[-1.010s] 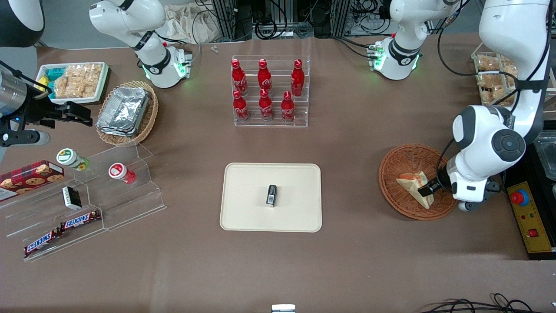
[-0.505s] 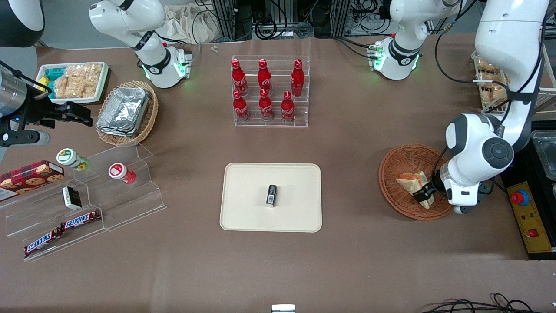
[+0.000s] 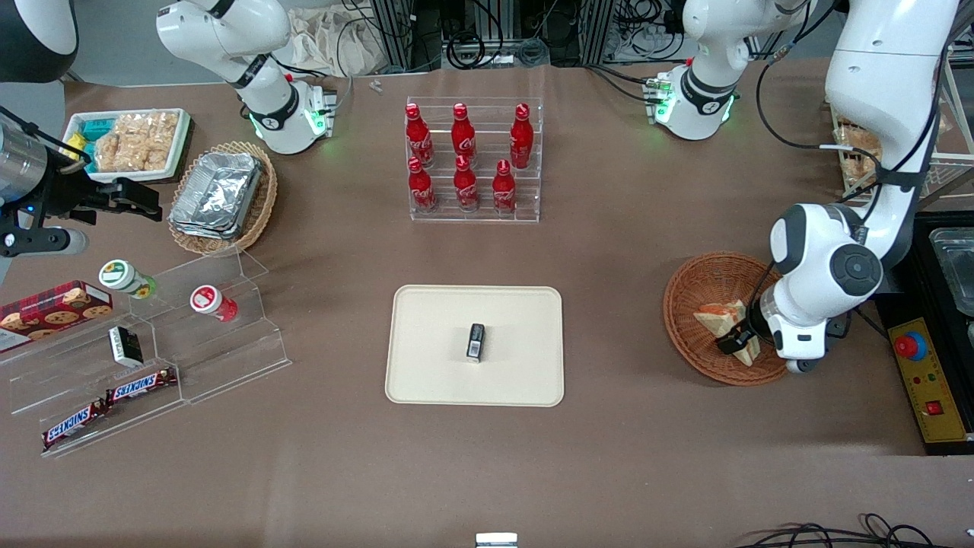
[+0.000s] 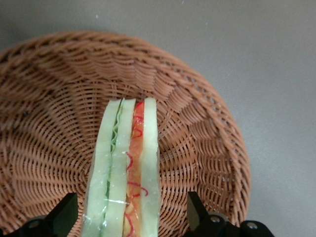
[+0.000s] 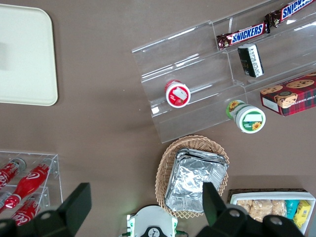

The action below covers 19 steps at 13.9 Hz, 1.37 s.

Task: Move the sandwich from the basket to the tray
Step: 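Close the left gripper on the wrapped sandwich's edge, then lift the sandwich and carry it toward the white tray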

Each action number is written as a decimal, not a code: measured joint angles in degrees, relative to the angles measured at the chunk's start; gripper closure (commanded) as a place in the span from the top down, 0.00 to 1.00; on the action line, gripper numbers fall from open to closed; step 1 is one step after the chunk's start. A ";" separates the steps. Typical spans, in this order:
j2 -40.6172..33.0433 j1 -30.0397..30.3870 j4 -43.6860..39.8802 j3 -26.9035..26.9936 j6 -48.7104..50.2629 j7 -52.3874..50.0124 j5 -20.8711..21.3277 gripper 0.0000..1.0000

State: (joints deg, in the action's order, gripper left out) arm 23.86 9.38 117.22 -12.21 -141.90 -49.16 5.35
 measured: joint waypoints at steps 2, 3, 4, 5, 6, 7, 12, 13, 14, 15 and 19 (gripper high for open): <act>0.01 0.00 0.84 0.00 -0.72 -0.15 -0.02 0.31; -0.02 0.00 0.84 -0.04 -0.74 -0.15 -0.02 0.16; -0.08 -0.01 0.84 -0.14 -0.74 -0.11 -0.01 0.02; -0.22 -0.02 0.84 -0.24 -0.63 0.16 0.00 0.00; -0.48 -0.04 0.81 -0.29 -0.17 0.68 0.00 0.00; -0.85 -0.05 0.74 -0.33 0.38 1.10 0.00 0.00; -4.71 -0.05 -0.32 -0.45 4.25 7.21 0.05 0.00; -5.82 -0.05 -1.42 -0.46 7.29 8.90 0.05 0.00; -6.99 -0.06 -3.48 -0.55 11.60 11.11 0.06 0.00; -7.94 -0.10 -6.32 -0.80 16.38 13.59 0.06 0.00; -8.64 -2.22 -20.44 -2.42 32.19 23.21 0.05 0.00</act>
State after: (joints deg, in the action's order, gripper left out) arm 15.21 7.15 96.78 -14.62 -109.72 -25.95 5.40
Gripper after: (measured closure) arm 0.802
